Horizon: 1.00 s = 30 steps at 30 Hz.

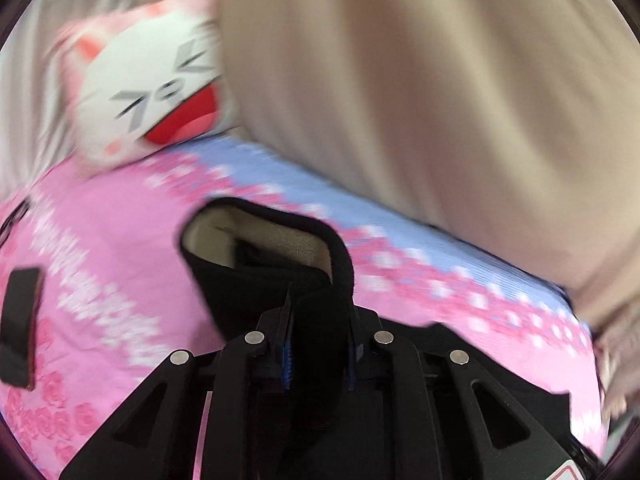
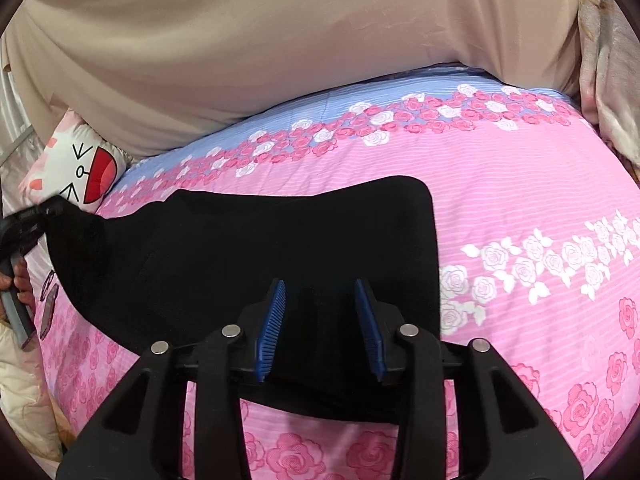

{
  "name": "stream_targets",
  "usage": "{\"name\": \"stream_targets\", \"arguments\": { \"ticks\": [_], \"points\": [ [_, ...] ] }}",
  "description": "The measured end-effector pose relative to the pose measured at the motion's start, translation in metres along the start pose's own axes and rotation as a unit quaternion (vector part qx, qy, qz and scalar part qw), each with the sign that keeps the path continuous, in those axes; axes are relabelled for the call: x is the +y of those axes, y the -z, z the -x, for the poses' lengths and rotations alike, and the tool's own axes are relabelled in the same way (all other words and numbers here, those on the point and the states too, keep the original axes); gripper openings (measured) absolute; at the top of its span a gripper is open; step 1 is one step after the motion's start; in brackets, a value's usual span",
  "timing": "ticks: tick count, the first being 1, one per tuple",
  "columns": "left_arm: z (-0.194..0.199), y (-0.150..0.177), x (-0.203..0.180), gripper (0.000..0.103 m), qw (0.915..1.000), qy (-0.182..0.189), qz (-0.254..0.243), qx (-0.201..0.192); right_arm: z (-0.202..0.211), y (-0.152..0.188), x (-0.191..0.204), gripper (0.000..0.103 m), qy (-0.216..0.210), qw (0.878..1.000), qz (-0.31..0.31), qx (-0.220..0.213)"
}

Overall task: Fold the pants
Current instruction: 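Grasp the black pants' lined end with the left gripper and lift it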

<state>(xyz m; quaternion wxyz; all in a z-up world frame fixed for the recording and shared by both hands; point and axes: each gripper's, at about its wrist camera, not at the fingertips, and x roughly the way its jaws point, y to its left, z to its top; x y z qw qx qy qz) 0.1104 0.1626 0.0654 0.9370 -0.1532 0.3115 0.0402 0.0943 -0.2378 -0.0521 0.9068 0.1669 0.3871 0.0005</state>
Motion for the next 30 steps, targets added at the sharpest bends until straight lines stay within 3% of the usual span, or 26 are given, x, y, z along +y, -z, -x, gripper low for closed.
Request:
{"name": "stream_targets", "arguments": {
  "ticks": [4, 8, 14, 19, 22, 26, 30],
  "points": [
    [0.0, 0.017, -0.079, 0.016, 0.9957, 0.057, -0.071, 0.015, 0.006, 0.002, -0.01, 0.036, -0.002, 1.0, -0.007, -0.004],
    [-0.015, 0.044, -0.13, 0.016, 0.9892, 0.083, -0.111, 0.047, 0.014, 0.005, -0.023, 0.036, -0.001, 1.0, -0.014, -0.011],
    [-0.04, 0.084, -0.177, 0.016, 0.9787, 0.092, -0.153, 0.1, 0.022, 0.008, -0.044, 0.037, 0.0, 0.999, -0.03, -0.018],
    [-0.038, 0.107, -0.203, 0.016, 0.9731, 0.092, -0.181, 0.109, 0.021, 0.011, -0.058, 0.037, -0.006, 0.999, -0.044, -0.017],
    [-0.025, 0.111, -0.224, 0.016, 0.9685, 0.116, -0.194, 0.104, 0.022, 0.013, -0.065, 0.037, -0.009, 0.999, -0.049, -0.02],
    [-0.008, 0.123, -0.26, 0.016, 0.9555, 0.159, -0.224, 0.108, 0.026, 0.014, -0.076, 0.037, -0.011, 0.998, -0.063, -0.026],
    [-0.009, 0.153, -0.296, 0.016, 0.9403, 0.179, -0.258, 0.131, 0.033, 0.016, -0.085, 0.037, -0.008, 0.997, -0.067, -0.03]
  ]
}}
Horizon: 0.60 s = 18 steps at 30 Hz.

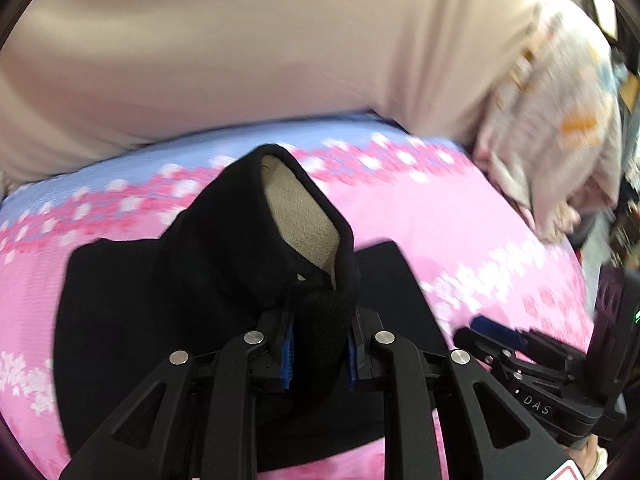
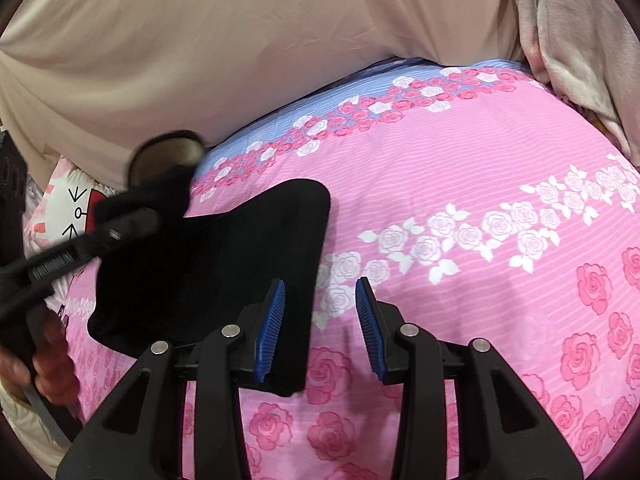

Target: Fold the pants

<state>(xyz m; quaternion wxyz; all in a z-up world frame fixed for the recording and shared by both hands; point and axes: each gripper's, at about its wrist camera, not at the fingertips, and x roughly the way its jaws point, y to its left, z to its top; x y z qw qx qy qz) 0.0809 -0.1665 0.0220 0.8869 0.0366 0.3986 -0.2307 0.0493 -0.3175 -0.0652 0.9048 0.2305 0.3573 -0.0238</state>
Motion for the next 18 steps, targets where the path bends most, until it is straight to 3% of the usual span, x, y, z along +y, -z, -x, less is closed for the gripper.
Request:
{"name": "stream_targets", "arguments": {
  "ticks": [11, 14, 16, 18],
  "points": [
    [-0.045, 0.023, -0.057, 0.02, 0.9983, 0.001, -0.044, 0.038, 0.025, 0.0, -0.029, 0.037, 0.012, 1.0, -0.018, -0.014],
    [-0.039, 0.028, -0.061, 0.031, 0.9981, -0.003, -0.054, 0.03, 0.025, -0.002, -0.03, 0.037, 0.005, 1.0, -0.021, -0.013],
    [-0.027, 0.028, -0.063, 0.049, 0.9976, 0.028, -0.054, 0.031, 0.027, -0.005, -0.029, 0.037, 0.007, 1.0, -0.015, -0.014],
    [-0.003, 0.029, -0.058, 0.05, 0.9967, 0.062, -0.047, 0.024, 0.031, -0.009, -0.026, 0.037, 0.005, 1.0, -0.009, -0.016]
  ]
}}
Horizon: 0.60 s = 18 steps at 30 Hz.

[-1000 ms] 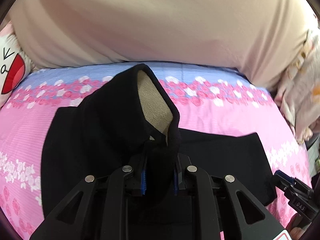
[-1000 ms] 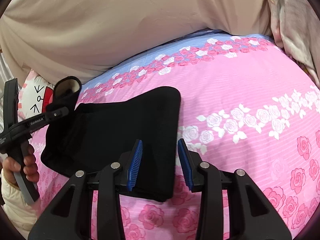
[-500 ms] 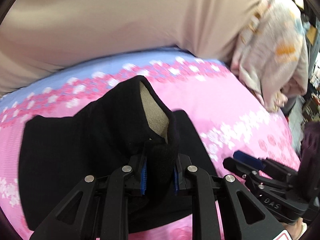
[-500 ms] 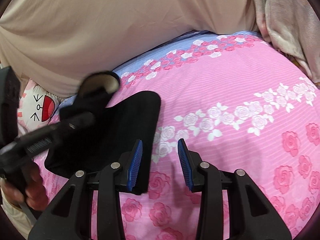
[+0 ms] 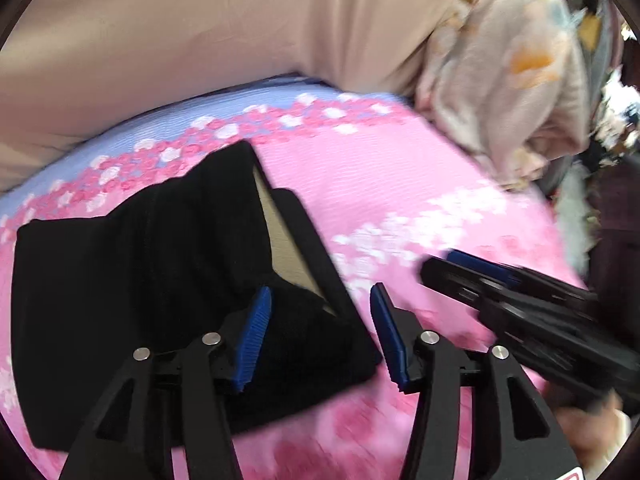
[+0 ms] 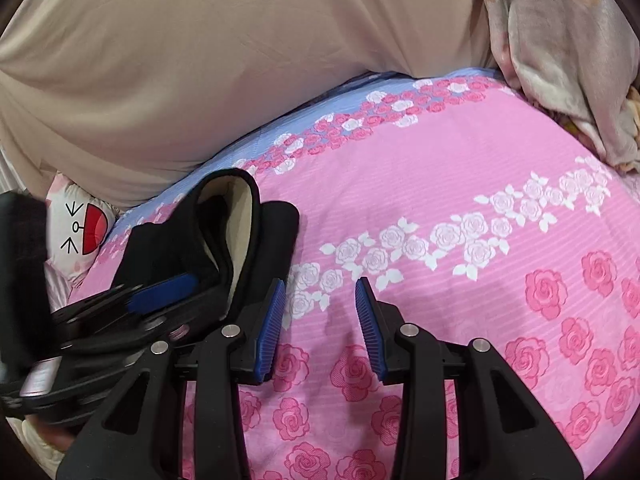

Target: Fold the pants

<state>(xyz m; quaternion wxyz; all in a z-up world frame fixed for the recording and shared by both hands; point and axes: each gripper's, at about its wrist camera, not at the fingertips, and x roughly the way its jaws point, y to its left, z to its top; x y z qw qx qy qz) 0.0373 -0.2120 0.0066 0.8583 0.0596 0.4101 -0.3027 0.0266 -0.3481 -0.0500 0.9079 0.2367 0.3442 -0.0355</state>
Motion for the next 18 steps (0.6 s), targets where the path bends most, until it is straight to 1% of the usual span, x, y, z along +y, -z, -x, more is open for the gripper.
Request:
{"name": "stream_targets", "arguments": {
  "ticks": [1, 2, 3, 4, 5, 7, 8, 9, 10, 13, 15, 16, 17, 18],
  "points": [
    [0.012, 0.002, 0.002, 0.052, 0.9999, 0.001, -0.001, -0.01, 0.001, -0.002, 0.002, 0.04, -0.004, 1.0, 0.002, 0.0],
    [0.029, 0.004, 0.008, 0.054, 0.9997, -0.004, 0.0, -0.026, 0.002, -0.007, 0.004, 0.045, -0.018, 1.0, 0.002, 0.003],
    [0.041, 0.004, 0.015, 0.061, 0.9992, -0.01, 0.004, -0.039, 0.003, -0.011, 0.006, 0.06, -0.036, 0.999, -0.001, 0.004],
    [0.057, 0.005, 0.03, 0.067, 0.9979, -0.029, 0.017, -0.055, 0.003, -0.016, 0.009, 0.071, -0.055, 0.998, -0.006, 0.005],
    [0.067, 0.005, 0.045, 0.068, 0.9964, -0.045, 0.031, -0.064, 0.003, -0.024, 0.018, 0.072, -0.081, 0.997, -0.002, 0.006],
    [0.079, 0.003, 0.077, 0.068, 0.9917, -0.084, 0.063, -0.074, -0.001, -0.037, 0.036, 0.072, -0.11, 0.994, 0.024, 0.004],
    [0.083, 0.003, 0.103, 0.068, 0.9853, -0.123, 0.09, -0.078, -0.008, -0.044, 0.048, 0.072, -0.113, 0.993, 0.043, 0.006],
    [0.085, 0.002, 0.118, 0.068, 0.9811, -0.144, 0.105, -0.076, -0.014, -0.047, 0.057, 0.072, -0.116, 0.991, 0.058, 0.011],
    [0.085, 0.003, 0.143, 0.068, 0.9749, -0.166, 0.13, -0.072, -0.028, -0.052, 0.068, 0.072, -0.123, 0.989, 0.076, 0.024],
    [0.082, 0.009, 0.191, 0.068, 0.9588, -0.209, 0.181, -0.064, -0.073, -0.061, 0.087, 0.071, -0.146, 0.983, 0.083, 0.074],
    [0.075, 0.013, 0.211, 0.068, 0.9554, -0.216, 0.196, -0.045, -0.103, -0.062, 0.093, 0.072, -0.14, 0.982, 0.076, 0.1],
    [0.069, 0.013, 0.218, 0.068, 0.9549, -0.217, 0.2, -0.037, -0.115, -0.06, 0.095, 0.061, -0.143, 0.981, 0.074, 0.112],
    [0.063, 0.016, 0.226, 0.068, 0.9528, -0.22, 0.207, -0.03, -0.126, -0.058, 0.098, 0.048, -0.158, 0.977, 0.07, 0.124],
    [0.059, 0.017, 0.229, 0.068, 0.9525, -0.222, 0.207, -0.026, -0.129, -0.055, 0.105, 0.019, -0.168, 0.974, 0.074, 0.128]
  ]
}}
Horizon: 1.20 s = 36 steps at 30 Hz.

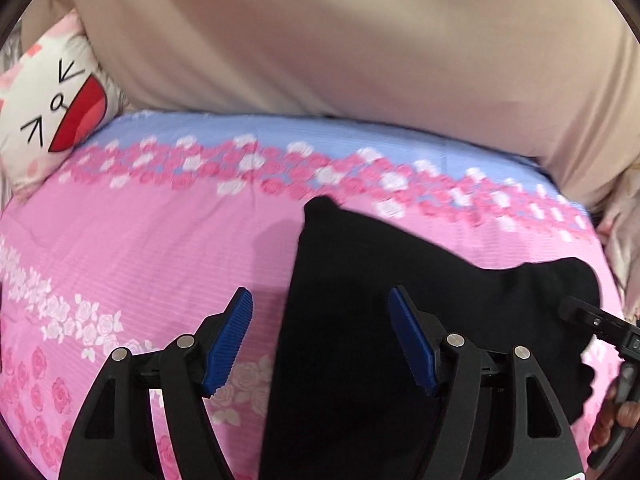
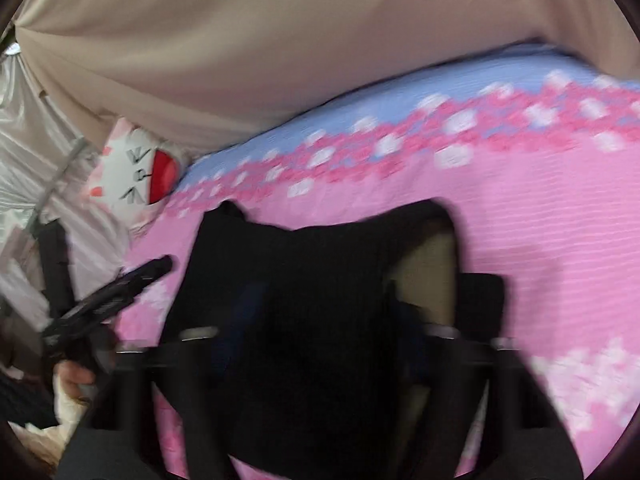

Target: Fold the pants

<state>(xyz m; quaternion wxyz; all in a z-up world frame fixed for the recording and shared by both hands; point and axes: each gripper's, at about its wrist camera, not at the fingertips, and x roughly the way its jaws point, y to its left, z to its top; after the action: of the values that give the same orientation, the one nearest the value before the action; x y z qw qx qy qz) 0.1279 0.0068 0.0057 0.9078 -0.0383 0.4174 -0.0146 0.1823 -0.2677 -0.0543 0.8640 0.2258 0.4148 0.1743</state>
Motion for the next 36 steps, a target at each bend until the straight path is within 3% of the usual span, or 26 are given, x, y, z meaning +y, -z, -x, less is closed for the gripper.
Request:
{"name": "stream_targets", "arguments": {
  "ticks": [1, 5, 6, 8, 9, 11, 13, 15, 17, 19, 22, 24, 28, 31, 34, 36],
  "points": [
    [-0.005, 0.001, -0.001, 0.068, 1.0, -0.005, -0.002, 0.005, 0.001, 0.0, 0.008, 0.008, -0.006, 1.0, 0.009, 0.002],
    [-0.017, 0.01, -0.004, 0.07, 0.9997, -0.005, -0.014, 0.018, 0.058, 0.008, 0.034, 0.008, 0.009, 0.996, 0.04, -0.078],
    [-0.021, 0.013, -0.006, 0.077, 0.9995, -0.008, -0.025, 0.019, 0.059, 0.013, 0.028, 0.008, 0.033, 0.996, 0.038, -0.077],
    [-0.037, 0.021, -0.012, 0.079, 0.998, -0.034, -0.05, 0.018, 0.028, 0.023, 0.004, 0.012, 0.097, 0.995, 0.032, -0.021],
    [-0.039, 0.024, -0.014, 0.08, 0.9975, -0.04, -0.057, 0.011, 0.013, 0.032, -0.015, 0.016, 0.101, 0.995, -0.001, 0.005],
    [-0.035, 0.025, -0.018, 0.08, 0.996, -0.053, -0.071, -0.002, 0.027, 0.04, -0.025, 0.017, 0.057, 0.997, -0.049, -0.025],
    [-0.027, 0.02, -0.017, 0.079, 0.995, -0.057, -0.081, -0.006, 0.057, 0.047, -0.019, 0.021, 0.074, 0.994, -0.047, -0.069],
    [-0.006, 0.013, -0.01, 0.079, 0.9967, -0.038, -0.067, -0.026, 0.074, 0.054, -0.016, 0.029, 0.086, 0.992, -0.047, -0.085],
    [0.002, 0.009, -0.007, 0.079, 0.9979, -0.019, -0.054, -0.03, 0.08, 0.062, -0.017, 0.029, 0.066, 0.993, -0.05, -0.081],
    [0.002, 0.008, -0.013, 0.079, 0.9984, 0.006, -0.054, -0.016, 0.075, 0.071, -0.015, 0.042, 0.043, 0.996, -0.046, -0.063],
    [0.002, 0.018, -0.029, 0.079, 0.9974, 0.032, -0.065, 0.007, 0.064, 0.082, 0.0, 0.042, 0.078, 0.995, -0.014, -0.057],
    [0.005, 0.033, -0.045, 0.079, 0.9949, 0.045, -0.089, 0.014, 0.064, 0.085, 0.012, 0.042, 0.073, 0.995, 0.001, -0.062],
    [-0.004, 0.054, -0.064, 0.086, 0.9918, -0.006, -0.128, -0.004, 0.069, 0.075, 0.03, 0.042, 0.004, 0.998, 0.034, -0.058],
    [-0.009, 0.052, -0.058, 0.09, 0.994, -0.005, -0.109, 0.0, 0.065, 0.055, 0.025, 0.042, -0.062, 0.997, 0.033, -0.044],
    [-0.014, 0.051, -0.053, 0.095, 0.995, -0.013, -0.099, 0.004, 0.061, 0.044, 0.022, 0.041, -0.067, 0.996, 0.053, -0.032],
    [-0.01, 0.048, -0.051, 0.093, 0.9949, -0.016, -0.099, 0.008, 0.071, 0.041, 0.001, 0.041, -0.041, 0.997, 0.033, -0.049]
  ]
}}
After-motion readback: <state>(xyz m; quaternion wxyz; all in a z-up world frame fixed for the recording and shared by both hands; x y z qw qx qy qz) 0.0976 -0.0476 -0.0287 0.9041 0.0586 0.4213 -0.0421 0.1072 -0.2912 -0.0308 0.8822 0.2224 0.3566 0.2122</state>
